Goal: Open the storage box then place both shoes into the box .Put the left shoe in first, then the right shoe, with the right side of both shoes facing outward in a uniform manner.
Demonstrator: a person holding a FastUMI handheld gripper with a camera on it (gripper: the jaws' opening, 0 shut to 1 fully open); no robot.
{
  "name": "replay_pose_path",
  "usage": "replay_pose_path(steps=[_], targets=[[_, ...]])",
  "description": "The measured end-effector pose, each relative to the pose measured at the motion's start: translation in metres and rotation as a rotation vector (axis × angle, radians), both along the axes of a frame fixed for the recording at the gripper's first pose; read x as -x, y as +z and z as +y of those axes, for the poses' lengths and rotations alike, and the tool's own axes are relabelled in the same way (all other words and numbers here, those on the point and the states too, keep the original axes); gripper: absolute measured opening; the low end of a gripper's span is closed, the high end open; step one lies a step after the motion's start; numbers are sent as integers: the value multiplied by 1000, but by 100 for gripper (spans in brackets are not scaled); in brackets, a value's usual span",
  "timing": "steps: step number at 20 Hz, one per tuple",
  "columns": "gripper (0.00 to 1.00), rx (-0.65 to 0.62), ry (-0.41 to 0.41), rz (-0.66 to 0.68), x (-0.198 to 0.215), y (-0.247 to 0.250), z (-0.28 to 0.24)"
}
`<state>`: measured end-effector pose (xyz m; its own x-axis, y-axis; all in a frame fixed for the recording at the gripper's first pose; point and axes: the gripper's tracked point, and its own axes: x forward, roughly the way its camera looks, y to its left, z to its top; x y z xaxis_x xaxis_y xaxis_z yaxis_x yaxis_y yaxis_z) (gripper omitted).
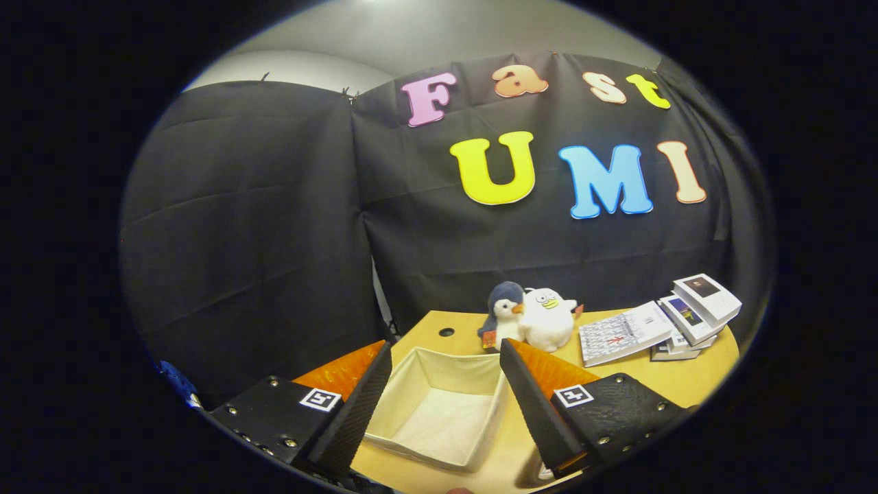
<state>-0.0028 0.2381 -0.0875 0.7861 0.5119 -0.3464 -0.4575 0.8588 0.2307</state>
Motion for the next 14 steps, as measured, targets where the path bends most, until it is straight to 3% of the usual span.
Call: replay_pose_path(steps=[7, 14], targets=[[98, 52, -90, 63, -9, -37, -65], [98, 133, -125, 136, -8, -87, -108]])
